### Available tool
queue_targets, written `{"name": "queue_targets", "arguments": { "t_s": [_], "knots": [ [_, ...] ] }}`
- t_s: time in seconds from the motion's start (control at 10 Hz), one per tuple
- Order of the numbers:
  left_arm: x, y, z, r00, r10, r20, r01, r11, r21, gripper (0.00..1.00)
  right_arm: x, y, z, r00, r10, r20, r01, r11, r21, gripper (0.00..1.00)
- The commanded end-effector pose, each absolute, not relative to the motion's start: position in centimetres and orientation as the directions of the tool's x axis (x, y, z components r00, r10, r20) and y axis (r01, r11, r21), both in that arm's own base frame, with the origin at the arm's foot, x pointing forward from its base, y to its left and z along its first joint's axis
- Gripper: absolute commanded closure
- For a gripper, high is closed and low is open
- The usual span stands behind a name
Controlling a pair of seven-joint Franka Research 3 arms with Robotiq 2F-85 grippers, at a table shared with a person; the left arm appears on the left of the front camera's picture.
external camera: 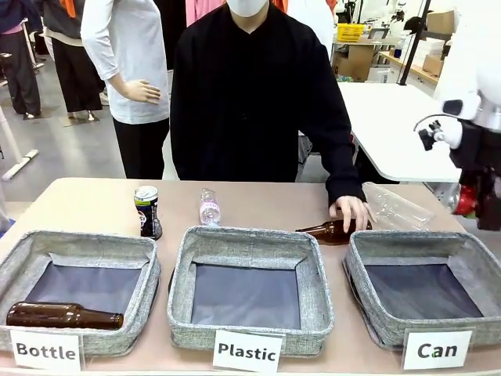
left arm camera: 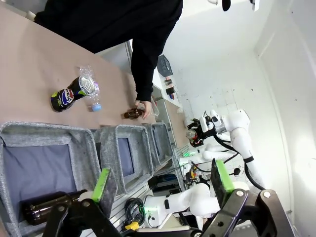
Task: Sort the can waste into the basket.
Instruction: Pick up the can waste from the table and place it in the right Fabric basket.
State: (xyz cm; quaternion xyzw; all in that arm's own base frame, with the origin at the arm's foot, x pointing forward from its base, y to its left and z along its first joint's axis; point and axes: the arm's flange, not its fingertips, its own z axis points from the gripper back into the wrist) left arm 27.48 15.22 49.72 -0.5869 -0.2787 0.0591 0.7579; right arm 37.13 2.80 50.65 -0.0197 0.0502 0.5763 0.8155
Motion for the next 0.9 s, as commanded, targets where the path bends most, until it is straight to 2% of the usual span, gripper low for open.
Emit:
{"name": "queue_targets", "arguments": {
  "t_s": [0.0,0.5,0.6,0.7,0.8],
  "knots": [
    [27.5,15.0,49.9,0.837,0.428,0.342,0.234,0.286,-0.929,0.00,35.9,1.7,49.7,0.338,0.940,-0.039,-0.941,0.338,0.000,1.00],
    [27.5,15.0,49.9,0.837,0.428,0.342,0.234,0.286,-0.929,0.00,37.3,1.5,49.7,0.313,0.949,-0.040,-0.950,0.312,-0.028,1.00],
    [27.5,15.0,49.9,0.837,0.428,0.342,0.234,0.286,-0.929,0.00,37.4,1.7,49.6,0.313,0.949,-0.039,-0.950,0.312,-0.032,0.65],
    [27.5,15.0,49.9,0.837,0.428,0.342,0.234,0.286,-0.929,0.00,37.7,1.8,49.6,0.322,0.944,-0.065,-0.946,0.321,-0.037,0.38],
    [27.5,15.0,49.9,0.837,0.428,0.342,0.234,0.286,-0.929,0.00,37.9,2.0,49.7,0.329,0.940,-0.088,-0.944,0.327,-0.040,0.06]
  ]
}}
